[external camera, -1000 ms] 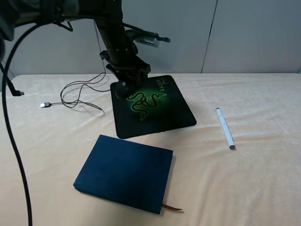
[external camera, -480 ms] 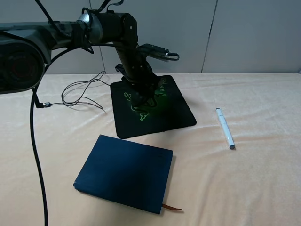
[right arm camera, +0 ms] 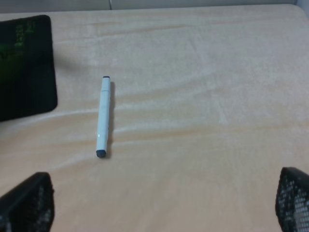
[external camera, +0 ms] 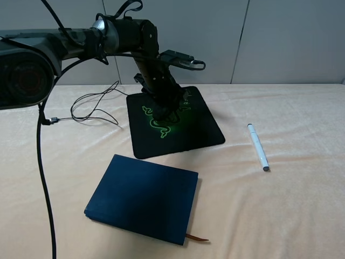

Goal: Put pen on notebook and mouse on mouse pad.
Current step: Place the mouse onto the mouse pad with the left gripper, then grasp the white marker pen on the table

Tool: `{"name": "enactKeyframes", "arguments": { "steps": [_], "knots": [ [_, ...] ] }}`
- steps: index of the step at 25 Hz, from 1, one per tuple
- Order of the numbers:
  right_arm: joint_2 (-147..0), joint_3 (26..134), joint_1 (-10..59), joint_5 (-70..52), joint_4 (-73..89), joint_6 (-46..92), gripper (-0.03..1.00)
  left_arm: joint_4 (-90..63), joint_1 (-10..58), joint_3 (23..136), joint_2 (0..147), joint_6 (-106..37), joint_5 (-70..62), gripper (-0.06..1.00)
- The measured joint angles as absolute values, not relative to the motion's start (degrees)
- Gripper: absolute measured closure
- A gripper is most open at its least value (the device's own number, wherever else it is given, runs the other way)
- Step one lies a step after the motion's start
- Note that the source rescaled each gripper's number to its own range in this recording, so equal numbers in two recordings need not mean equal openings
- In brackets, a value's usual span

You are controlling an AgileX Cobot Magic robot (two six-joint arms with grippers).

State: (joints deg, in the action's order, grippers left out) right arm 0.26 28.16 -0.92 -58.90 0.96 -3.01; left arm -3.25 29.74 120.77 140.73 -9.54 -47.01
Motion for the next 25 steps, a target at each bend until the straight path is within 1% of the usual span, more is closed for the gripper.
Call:
{"name": "enactKeyframes", "arguments": {
  "steps": [1,2,4,5,6,8,10,13,18,25],
  "knots": [
    [0.26,28.16,-0.92,-58.9,0.96,-3.01,-0.03,-3.18,29.74,120.77,140.73,-9.54,-47.01,0.94],
    [0.26,28.16,-0.92,-58.9,0.96,-3.01,-0.03,-3.18,29.74,120.77,140.73,-9.54,-47.01,0.87],
    [0.26,28.16,-0.92,-58.9,0.96,-3.01,-0.03,-3.14,29.74,120.77,140.73,-9.54,-46.96,0.54],
    [0.26,28.16,-0.92,-58.9,0.96,-3.01,-0.03,-3.14,29.74,120.77,140.73,-9.54,-46.91,0.33],
    [0.26,28.16,-0.92,-58.9,0.96,-3.01,-0.03,-3.14,29.74,120.77,140.73,-9.54,-46.83,0.19],
    [0.26,28.16,-0.92,-58.9,0.96,-3.01,-0.03,-3.14,29.74,120.77,140.73,-9.54,-46.62,0.05],
    [0.26,28.16,-0.92,-58.9,0.96,-3.01,-0.03,-3.14,29.74,120.77,140.73,-9.54,-46.44,-0.01],
    [0.26,28.16,-0.92,-58.9,0.96,-3.01,-0.03,-3.08,29.74,120.77,140.73,-9.54,-45.98,-0.04],
    [0.26,28.16,-0.92,-58.9,0.96,-3.01,-0.03,-3.2,29.74,120.77,140.43,-9.54,-46.37,-0.05],
    [0.26,28.16,-0.92,-58.9,0.96,-3.01,-0.03,-3.31,29.74,121.81,135.82,-9.54,-51.01,-0.05]
  ]
}}
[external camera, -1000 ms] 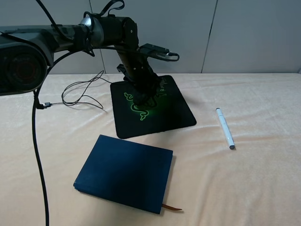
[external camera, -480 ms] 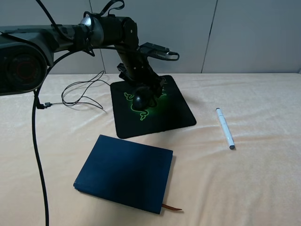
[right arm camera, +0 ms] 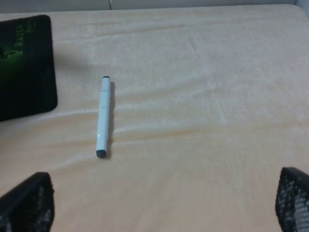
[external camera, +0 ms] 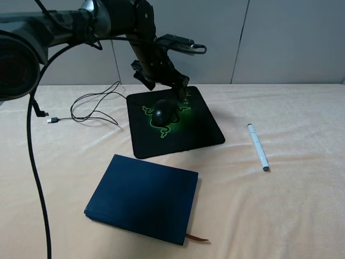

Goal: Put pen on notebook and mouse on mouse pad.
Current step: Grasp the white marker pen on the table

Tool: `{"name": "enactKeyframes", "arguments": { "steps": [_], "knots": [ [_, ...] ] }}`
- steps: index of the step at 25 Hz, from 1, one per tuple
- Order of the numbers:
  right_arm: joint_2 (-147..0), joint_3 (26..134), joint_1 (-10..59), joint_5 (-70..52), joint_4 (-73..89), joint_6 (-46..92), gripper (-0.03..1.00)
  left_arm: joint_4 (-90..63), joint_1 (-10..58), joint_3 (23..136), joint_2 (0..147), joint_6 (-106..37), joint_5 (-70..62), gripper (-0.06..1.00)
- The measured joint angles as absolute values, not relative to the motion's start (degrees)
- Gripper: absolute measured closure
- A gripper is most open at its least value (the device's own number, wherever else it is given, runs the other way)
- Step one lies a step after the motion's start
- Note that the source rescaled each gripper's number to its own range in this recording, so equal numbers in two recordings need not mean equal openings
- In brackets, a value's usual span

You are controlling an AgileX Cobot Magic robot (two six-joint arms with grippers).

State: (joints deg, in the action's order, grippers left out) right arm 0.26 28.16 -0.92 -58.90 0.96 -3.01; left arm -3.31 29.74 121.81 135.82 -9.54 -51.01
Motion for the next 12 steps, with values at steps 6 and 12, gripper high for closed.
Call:
{"name": "enactKeyframes", "arguments": {
  "steps": [6,12],
  "knots": [
    [0.26,28.16,-0.92,-58.9,0.96,-3.01,-0.03,-3.37,29.74,121.94,129.83,-9.54,-59.09,-0.05],
    [0.26,28.16,-0.92,-58.9,0.96,-3.01,-0.03,-3.38,29.74,122.0,123.33,-9.54,-66.32,-0.05]
  ]
}}
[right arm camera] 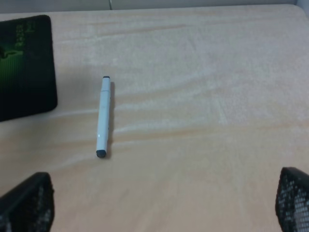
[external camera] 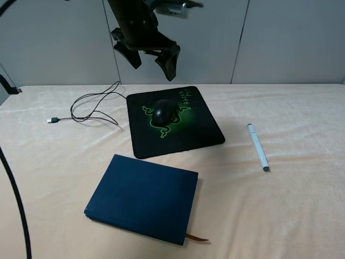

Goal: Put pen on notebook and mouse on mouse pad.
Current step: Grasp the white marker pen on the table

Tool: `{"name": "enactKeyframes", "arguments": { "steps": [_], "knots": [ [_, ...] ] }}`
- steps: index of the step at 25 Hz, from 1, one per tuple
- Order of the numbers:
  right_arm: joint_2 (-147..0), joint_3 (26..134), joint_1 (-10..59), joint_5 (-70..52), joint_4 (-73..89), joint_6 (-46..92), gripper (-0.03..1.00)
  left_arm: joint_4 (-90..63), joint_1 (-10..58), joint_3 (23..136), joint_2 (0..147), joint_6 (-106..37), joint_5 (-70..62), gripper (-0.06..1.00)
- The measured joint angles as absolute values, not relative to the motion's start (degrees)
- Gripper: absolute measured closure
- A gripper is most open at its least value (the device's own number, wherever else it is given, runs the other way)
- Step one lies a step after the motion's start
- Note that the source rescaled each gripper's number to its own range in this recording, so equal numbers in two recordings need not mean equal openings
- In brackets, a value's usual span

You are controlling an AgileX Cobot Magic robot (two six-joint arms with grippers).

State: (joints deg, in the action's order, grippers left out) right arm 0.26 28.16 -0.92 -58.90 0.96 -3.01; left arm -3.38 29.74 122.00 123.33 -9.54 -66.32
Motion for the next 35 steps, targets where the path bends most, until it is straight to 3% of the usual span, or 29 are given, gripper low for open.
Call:
{"name": "enactKeyframes", "arguments": {
  "steps": [10,35],
  "knots": [
    [0.26,28.16,-0.92,-58.9,0.96,-3.01,-0.03,-3.36,29.74,117.98,112.23,-6.98,-66.37,-0.05],
    [0.26,28.16,-0.92,-58.9,0.96,-3.01,-0.03,-3.31,29.74,65.38,60.79,-6.92,-66.37,-0.05]
  ]
}}
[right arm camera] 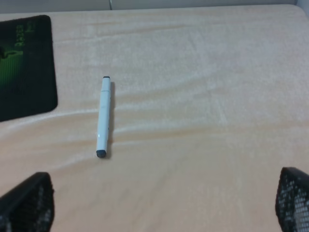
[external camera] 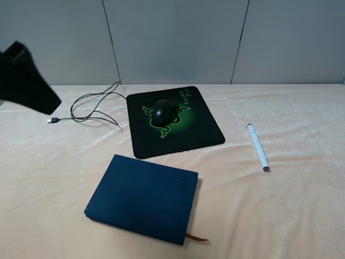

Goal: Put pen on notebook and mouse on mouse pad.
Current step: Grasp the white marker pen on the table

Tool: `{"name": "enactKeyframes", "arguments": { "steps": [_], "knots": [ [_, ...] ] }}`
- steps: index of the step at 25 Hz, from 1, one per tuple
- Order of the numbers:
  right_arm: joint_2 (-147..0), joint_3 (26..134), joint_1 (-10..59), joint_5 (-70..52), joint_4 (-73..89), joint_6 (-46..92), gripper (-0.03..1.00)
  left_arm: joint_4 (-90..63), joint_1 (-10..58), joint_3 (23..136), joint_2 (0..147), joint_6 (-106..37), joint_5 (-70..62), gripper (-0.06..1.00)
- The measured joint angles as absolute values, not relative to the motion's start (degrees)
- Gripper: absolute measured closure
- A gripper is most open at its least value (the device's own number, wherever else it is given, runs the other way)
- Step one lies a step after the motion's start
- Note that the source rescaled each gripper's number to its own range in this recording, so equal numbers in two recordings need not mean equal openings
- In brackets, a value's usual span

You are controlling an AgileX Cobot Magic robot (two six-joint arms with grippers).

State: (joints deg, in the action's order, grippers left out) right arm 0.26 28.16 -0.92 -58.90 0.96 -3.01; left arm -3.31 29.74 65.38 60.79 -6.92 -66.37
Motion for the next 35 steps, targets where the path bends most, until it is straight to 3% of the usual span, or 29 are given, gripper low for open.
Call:
{"name": "enactKeyframes", "arguments": {
  "steps": [14,28,35],
  "knots": [
    [0.26,28.16,-0.92,-58.9,0.96,-3.01,-0.03,-3.92,29.26,40.42,28.13,-4.19,-66.33,-0.05],
    [0.26,28.16,-0.92,-58.9,0.96,-3.01,-0.03,-1.92,16.01,28.6,11.22,-2.08,-62.06,-0.05],
    [0.26,28.16,-0.92,-58.9,0.96,-3.01,-0.03,-1.98,10.86,27.86,3.27,-2.19,-60.67,-0.05]
  ]
}}
